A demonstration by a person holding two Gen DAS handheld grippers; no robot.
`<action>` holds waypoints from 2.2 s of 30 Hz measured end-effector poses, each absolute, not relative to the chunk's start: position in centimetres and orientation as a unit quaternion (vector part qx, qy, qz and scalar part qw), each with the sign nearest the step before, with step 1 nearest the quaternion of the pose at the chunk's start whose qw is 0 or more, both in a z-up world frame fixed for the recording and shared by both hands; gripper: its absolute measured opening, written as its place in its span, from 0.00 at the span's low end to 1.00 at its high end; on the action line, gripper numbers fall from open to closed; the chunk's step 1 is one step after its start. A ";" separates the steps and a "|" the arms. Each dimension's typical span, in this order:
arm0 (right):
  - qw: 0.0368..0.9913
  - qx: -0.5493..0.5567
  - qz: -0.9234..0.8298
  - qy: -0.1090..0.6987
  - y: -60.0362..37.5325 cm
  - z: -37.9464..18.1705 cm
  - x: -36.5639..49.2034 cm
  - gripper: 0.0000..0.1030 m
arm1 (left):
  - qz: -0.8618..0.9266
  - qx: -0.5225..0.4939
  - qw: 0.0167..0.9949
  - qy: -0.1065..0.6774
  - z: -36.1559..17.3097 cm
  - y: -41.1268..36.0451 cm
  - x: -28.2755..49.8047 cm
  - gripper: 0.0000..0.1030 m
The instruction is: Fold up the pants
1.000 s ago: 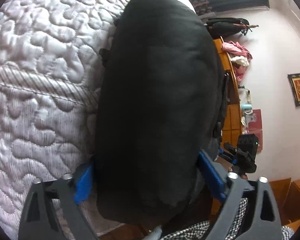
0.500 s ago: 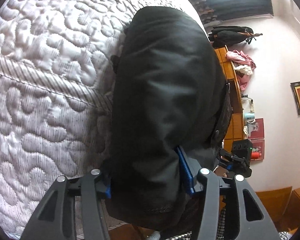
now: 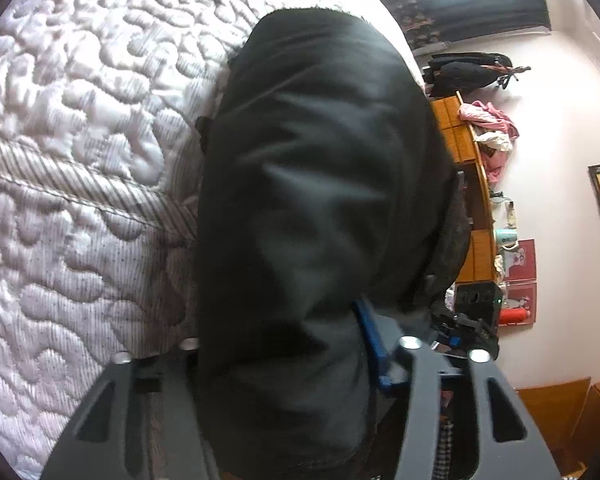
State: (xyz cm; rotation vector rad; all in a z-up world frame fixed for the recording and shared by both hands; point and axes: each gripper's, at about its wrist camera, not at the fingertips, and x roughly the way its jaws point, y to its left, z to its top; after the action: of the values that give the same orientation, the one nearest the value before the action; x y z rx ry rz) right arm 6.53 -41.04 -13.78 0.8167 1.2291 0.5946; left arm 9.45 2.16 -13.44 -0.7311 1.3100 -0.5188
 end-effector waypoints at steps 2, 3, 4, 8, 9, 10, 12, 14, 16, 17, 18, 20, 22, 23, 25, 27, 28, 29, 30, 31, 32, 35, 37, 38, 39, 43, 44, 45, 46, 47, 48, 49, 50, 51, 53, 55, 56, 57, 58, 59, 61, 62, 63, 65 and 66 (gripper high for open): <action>0.716 0.351 0.262 0.544 -40.1 -12.7 6.0 0.38 | -0.224 -0.323 0.712 0.582 -12.8 1.9 9.1 0.40; 0.723 0.345 0.257 0.540 -39.8 -12.2 5.9 0.37 | -0.220 -0.319 0.721 0.575 -12.2 1.7 8.9 0.37; 0.731 0.339 0.253 0.535 -39.6 -11.6 5.6 0.36 | -0.220 -0.319 0.724 0.570 -12.0 1.5 8.8 0.34; 0.759 0.307 0.240 0.522 -38.9 -9.3 5.6 0.34 | -0.230 -0.316 0.738 0.550 -10.1 0.7 8.7 0.31; 0.769 0.293 0.237 0.517 -38.6 -8.5 5.6 0.34 | -0.232 -0.315 0.740 0.547 -9.8 0.4 8.9 0.30; 0.777 0.280 0.235 0.513 -38.4 -7.7 5.7 0.34 | -0.233 -0.316 0.742 0.543 -9.4 0.1 9.1 0.30; 0.792 0.262 0.230 0.501 -38.3 -6.0 6.4 0.34 | -0.237 -0.320 0.747 0.533 -8.5 -0.5 9.7 0.30; 0.803 0.249 0.227 0.492 -38.3 -4.6 7.3 0.34 | -0.242 -0.315 0.756 0.520 -7.4 -1.3 10.6 0.30; 0.815 0.230 0.226 0.482 -38.3 -3.2 8.7 0.34 | -0.246 -0.306 0.768 0.506 -5.9 -2.1 11.8 0.30; 0.818 0.226 0.226 0.478 -38.5 -2.7 9.4 0.34 | -0.247 -0.305 0.772 0.500 -5.4 -2.2 12.4 0.30; 0.821 0.223 0.227 0.474 -38.6 -2.1 10.1 0.34 | -0.248 -0.304 0.776 0.495 -4.9 -2.4 13.0 0.30; 0.830 0.212 0.227 0.464 -38.7 -0.9 12.1 0.34 | -0.249 -0.302 0.783 0.483 -3.8 -2.6 14.6 0.30; 0.835 0.207 0.226 0.457 -39.3 -0.2 14.0 0.34 | -0.250 -0.296 0.792 0.471 -2.7 -3.0 16.8 0.30; 0.838 0.203 0.224 0.453 -39.5 0.1 15.5 0.34 | -0.249 -0.294 0.795 0.468 -2.3 -2.9 17.5 0.30; 0.841 0.201 0.222 0.451 -39.9 0.3 17.6 0.34 | -0.245 -0.282 0.806 0.458 -1.5 -3.3 19.8 0.30; 0.840 0.206 0.219 0.452 -40.3 0.0 20.3 0.34 | -0.240 -0.274 0.813 0.454 -1.2 -3.5 21.8 0.30; 0.839 0.208 0.219 0.453 -40.2 -0.2 21.3 0.34 | -0.238 -0.272 0.814 0.454 -1.2 -3.4 22.5 0.30; 0.837 0.211 0.217 0.456 -40.4 -0.6 22.6 0.34 | -0.235 -0.268 0.816 0.455 -1.3 -3.7 23.6 0.30; 0.835 0.214 0.214 0.459 -40.6 -1.0 23.5 0.34 | -0.232 -0.264 0.818 0.456 -1.4 -3.8 24.4 0.30; 0.833 0.215 0.212 0.464 -40.7 -1.8 24.7 0.34 | -0.230 -0.260 0.819 0.457 -1.6 -3.9 25.2 0.30; 0.831 0.216 0.209 0.467 -40.8 -2.4 25.3 0.34 | -0.226 -0.256 0.820 0.460 -2.3 -3.7 26.0 0.30; 0.823 0.221 0.200 0.483 -41.1 -4.9 27.4 0.34 | -0.216 -0.251 0.817 0.473 -4.2 -4.0 27.8 0.31; 0.817 0.226 0.195 0.493 -41.4 -6.3 28.4 0.34 | -0.208 -0.246 0.813 0.486 -5.7 -4.4 28.8 0.31; 0.813 0.230 0.191 0.500 -41.5 -7.3 29.0 0.34 | -0.204 -0.245 0.811 0.490 -6.2 -4.6 29.2 0.31; 0.810 0.234 0.189 0.503 -41.7 -7.9 29.2 0.34 | -0.202 -0.247 0.810 0.493 -6.9 -4.7 29.4 0.31; 0.801 0.251 0.188 0.509 -42.4 -10.0 29.5 0.37 | -0.206 -0.237 0.815 0.487 -8.1 -4.9 29.3 0.34; 0.798 0.252 0.184 0.515 -42.6 -10.6 29.4 0.39 | -0.207 -0.235 0.815 0.488 -8.4 -4.9 29.1 0.35; 0.797 0.254 0.181 0.517 -42.6 -10.9 29.3 0.41 | -0.208 -0.235 0.814 0.489 -8.8 -4.8 29.0 0.37; 0.797 0.256 0.178 0.518 -42.7 -11.3 29.2 0.47 | -0.208 -0.236 0.813 0.490 -9.1 -4.7 29.0 0.40; 0.796 0.259 0.175 0.518 -42.9 -11.7 29.0 0.51 | -0.208 -0.238 0.812 0.491 -9.7 -4.2 28.7 0.41; 0.795 0.265 0.176 0.517 -43.1 -12.0 28.9 0.54 | -0.208 -0.239 0.812 0.491 -10.0 -4.1 28.6 0.44; 0.795 0.269 0.174 0.515 -43.3 -12.0 28.6 0.61 | -0.208 -0.235 0.813 0.490 -10.1 -4.1 28.6 0.49; 0.794 0.273 0.169 0.516 -43.6 -12.2 28.4 0.73 | -0.205 -0.228 0.814 0.492 -10.3 -3.8 28.3 0.52; 0.791 0.278 0.168 0.518 -43.9 -12.4 28.2 0.75 | -0.201 -0.221 0.816 0.495 -10.3 -3.8 28.1 0.57; 0.786 0.293 0.177 0.516 -44.3 -12.5 27.6 0.76 | -0.197 -0.199 0.822 0.496 -9.8 -4.1 28.3 0.62; 0.787 0.296 0.169 0.515 -44.8 -12.3 26.8 0.81 | -0.187 -0.176 0.831 0.493 -9.4 -4.1 27.8 0.69; 0.790 0.296 0.165 0.512 -45.0 -12.0 26.4 0.82 | -0.179 -0.161 0.837 0.491 -9.1 -4.1 27.6 0.72; 0.795 0.292 0.158 0.507 -45.3 -11.6 25.8 0.82 | -0.169 -0.149 0.843 0.488 -8.8 -4.1 27.4 0.77; 0.800 0.289 0.151 0.505 -45.5 -11.3 25.3 0.84 | -0.160 -0.141 0.849 0.485 -8.7 -3.6 27.0 0.78; 0.807 0.282 0.138 0.501 -45.9 -10.9 24.6 0.86 | -0.146 -0.129 0.855 0.480 -8.3 -3.4 26.5 0.78; 0.818 0.265 0.118 0.498 -46.1 -10.0 23.2 0.87 | -0.118 -0.106 0.864 0.478 -7.6 -3.1 25.4 0.81; 0.826 0.239 0.097 0.501 -45.8 -9.3 22.2 0.88 | -0.101 -0.096 0.868 0.477 -7.3 -3.0 24.8 0.82; 0.833 0.216 0.080 0.503 -45.2 -8.7 21.5 0.89 | -0.078 -0.082 0.875 0.471 -6.8 -2.9 23.9 0.84; 0.849 0.139 0.031 0.509 -43.1 -7.2 19.6 0.90 | -0.051 -0.060 0.885 0.459 -5.9 -3.0 22.1 0.85; 0.853 0.110 0.014 0.509 -42.1 -6.7 18.8 0.90 | -0.035 -0.049 0.888 0.457 -5.5 -3.2 21.4 0.85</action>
State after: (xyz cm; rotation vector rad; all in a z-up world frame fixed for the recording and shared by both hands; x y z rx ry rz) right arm 18.83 -42.08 -6.75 0.2325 1.0715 0.0300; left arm 21.42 -3.17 -5.47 -0.1015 0.9490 -0.0730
